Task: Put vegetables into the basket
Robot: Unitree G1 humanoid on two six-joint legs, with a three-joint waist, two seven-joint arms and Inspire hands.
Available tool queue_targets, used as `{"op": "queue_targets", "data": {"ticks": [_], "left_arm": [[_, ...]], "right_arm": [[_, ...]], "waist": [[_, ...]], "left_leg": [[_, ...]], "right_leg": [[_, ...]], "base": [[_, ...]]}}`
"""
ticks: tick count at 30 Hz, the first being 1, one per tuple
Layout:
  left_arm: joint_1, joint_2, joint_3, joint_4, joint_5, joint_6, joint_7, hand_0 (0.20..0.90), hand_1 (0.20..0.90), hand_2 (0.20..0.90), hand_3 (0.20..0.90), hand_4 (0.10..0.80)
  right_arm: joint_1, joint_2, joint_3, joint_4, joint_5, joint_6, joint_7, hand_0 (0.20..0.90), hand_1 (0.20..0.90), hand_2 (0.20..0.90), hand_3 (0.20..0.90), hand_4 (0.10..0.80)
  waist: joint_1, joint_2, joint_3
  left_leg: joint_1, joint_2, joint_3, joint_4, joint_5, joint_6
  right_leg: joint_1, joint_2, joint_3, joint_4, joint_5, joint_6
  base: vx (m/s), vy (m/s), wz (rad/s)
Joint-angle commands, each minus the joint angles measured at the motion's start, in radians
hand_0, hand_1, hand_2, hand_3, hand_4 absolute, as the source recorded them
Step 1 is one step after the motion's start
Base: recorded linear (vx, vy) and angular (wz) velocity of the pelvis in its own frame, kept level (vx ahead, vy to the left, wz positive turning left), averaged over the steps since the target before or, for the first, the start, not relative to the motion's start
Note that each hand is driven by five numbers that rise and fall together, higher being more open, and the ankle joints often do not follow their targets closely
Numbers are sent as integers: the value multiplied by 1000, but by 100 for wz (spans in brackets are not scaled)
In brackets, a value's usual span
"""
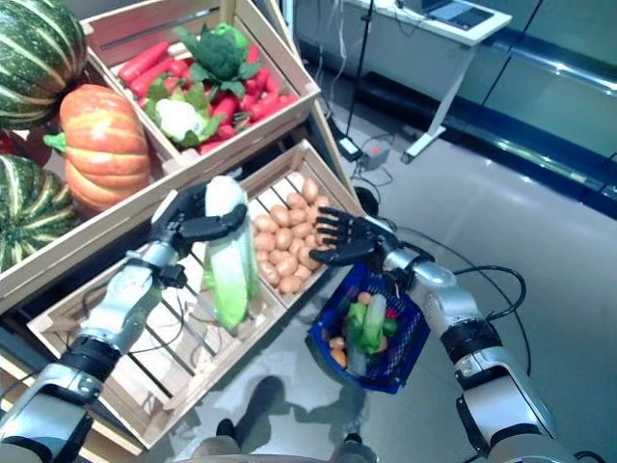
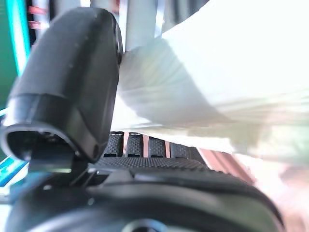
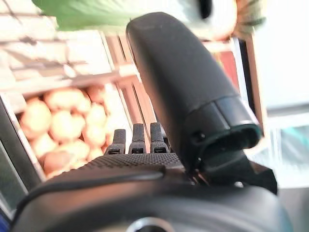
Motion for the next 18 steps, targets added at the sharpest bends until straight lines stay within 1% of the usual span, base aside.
{"op": "queue_targets", "data": {"ticks": [1,3,5,8,12,16,18], "left_arm": [[-68,23,72,-50,-98,-87,-38,300,300,300,300,400],[-63,18,72,-56,-124,-78,-59,300,300,300,300,400],[-48,9,73,-74,-118,-75,-64,300,300,300,300,400],[-25,-5,67,-110,-110,-69,-83,300,300,300,300,400],[-17,-26,38,-132,-111,-62,-127,300,300,300,300,400],[-5,-29,17,-156,-126,-43,-171,300,300,300,300,400],[0,-34,5,-163,-148,-26,-222,300,300,300,300,400]], "right_arm": [[-52,-4,28,-54,18,-31,74,900,900,900,900,800],[-46,3,38,-79,25,-13,86,900,900,900,900,800],[-29,14,39,-107,24,8,104,900,900,900,900,800],[0,39,40,-158,37,68,141,900,900,900,900,800],[15,66,50,-195,80,136,204,900,900,900,900,800],[22,83,57,-237,137,167,242,900,900,900,900,800],[17,88,65,-257,149,180,250,900,900,900,900,800]], "waist": [[5,-2,-139],[0,-4,-144],[-4,-4,-145],[-5,-5,-144],[-7,-7,-142],[-4,-8,-143],[-3,-9,-145]], "left_leg": [[-28,4,-26,-55,49,-8],[-23,4,-24,-58,44,-8],[-18,3,-22,-58,40,-7],[-11,4,-20,-58,31,-4],[-4,3,-23,-58,24,-1],[3,1,-24,-58,19,1],[7,0,-25,-58,16,1]], "right_leg": [[1,-19,-4,-31,49,-42],[1,-18,0,-43,58,-38],[1,-17,6,-46,59,-38],[4,-14,8,-46,56,-39],[12,-8,12,-46,53,-40],[21,-7,13,-47,50,-41],[26,-6,15,-46,48,-41]], "base": [[55,-13,-5],[55,-12,-2],[43,-14,0],[32,-15,-3],[22,-16,0],[0,0,0],[0,0,0]]}}
